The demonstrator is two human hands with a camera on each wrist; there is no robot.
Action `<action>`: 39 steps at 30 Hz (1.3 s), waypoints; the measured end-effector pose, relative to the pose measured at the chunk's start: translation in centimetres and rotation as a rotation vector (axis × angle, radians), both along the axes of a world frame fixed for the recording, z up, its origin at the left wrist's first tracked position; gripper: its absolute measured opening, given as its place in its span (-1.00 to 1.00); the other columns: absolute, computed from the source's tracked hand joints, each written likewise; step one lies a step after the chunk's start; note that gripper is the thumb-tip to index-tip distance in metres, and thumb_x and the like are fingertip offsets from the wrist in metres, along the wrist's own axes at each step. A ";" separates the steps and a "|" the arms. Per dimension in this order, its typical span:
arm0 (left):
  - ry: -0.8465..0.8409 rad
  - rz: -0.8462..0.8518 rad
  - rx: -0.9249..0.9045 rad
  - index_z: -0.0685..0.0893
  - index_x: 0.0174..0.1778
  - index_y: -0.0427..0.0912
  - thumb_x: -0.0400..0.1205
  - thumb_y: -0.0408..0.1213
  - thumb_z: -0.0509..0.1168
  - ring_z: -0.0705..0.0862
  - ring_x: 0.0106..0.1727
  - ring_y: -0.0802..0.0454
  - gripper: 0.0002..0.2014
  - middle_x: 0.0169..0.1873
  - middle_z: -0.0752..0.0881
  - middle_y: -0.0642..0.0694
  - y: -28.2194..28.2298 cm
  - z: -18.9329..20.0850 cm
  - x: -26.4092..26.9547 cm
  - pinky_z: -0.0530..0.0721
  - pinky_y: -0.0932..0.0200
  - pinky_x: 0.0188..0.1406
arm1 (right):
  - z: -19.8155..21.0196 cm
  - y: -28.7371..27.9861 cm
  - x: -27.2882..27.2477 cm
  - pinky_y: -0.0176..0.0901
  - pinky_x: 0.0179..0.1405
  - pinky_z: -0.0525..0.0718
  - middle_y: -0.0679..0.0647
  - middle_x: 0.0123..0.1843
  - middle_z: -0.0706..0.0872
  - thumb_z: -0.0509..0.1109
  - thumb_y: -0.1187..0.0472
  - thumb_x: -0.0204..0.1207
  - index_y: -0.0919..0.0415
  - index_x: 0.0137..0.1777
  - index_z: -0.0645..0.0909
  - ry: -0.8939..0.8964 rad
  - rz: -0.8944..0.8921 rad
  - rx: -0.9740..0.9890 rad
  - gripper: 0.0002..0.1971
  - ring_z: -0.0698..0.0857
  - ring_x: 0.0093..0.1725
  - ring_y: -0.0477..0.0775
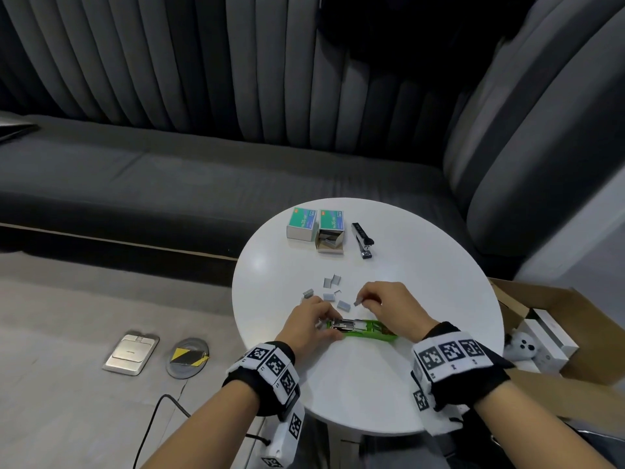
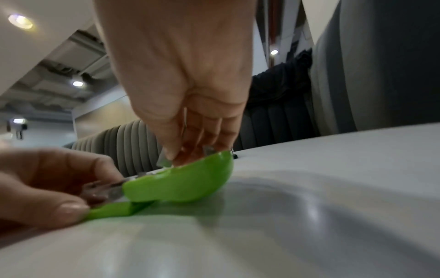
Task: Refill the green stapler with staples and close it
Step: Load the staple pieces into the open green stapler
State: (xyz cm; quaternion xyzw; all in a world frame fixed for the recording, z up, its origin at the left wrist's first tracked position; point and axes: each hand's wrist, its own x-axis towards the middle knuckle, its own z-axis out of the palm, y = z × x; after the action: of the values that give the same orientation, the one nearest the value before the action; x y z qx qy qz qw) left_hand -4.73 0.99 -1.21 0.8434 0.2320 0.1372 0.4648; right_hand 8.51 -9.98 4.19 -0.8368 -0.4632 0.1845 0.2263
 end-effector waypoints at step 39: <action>0.012 -0.012 0.029 0.74 -0.11 -0.15 0.36 -0.27 0.52 0.44 -0.18 0.20 -0.79 -0.30 0.47 0.16 0.2 -0.2 0.1 0.38 0.61 -0.26 | 0.6 0.5 1.2 -0.13 -0.05 0.57 0.11 0.07 0.75 0.27 0.27 0.51 0.18 0.04 0.64 -0.243 0.113 -0.296 -0.83 0.65 0.08 0.12</action>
State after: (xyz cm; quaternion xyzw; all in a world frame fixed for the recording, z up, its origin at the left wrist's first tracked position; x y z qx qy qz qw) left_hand -4.66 1.17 -1.38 0.8522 0.2276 0.1328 0.4520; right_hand 9.76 -9.50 4.78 -0.8497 -0.5011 0.1604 0.0325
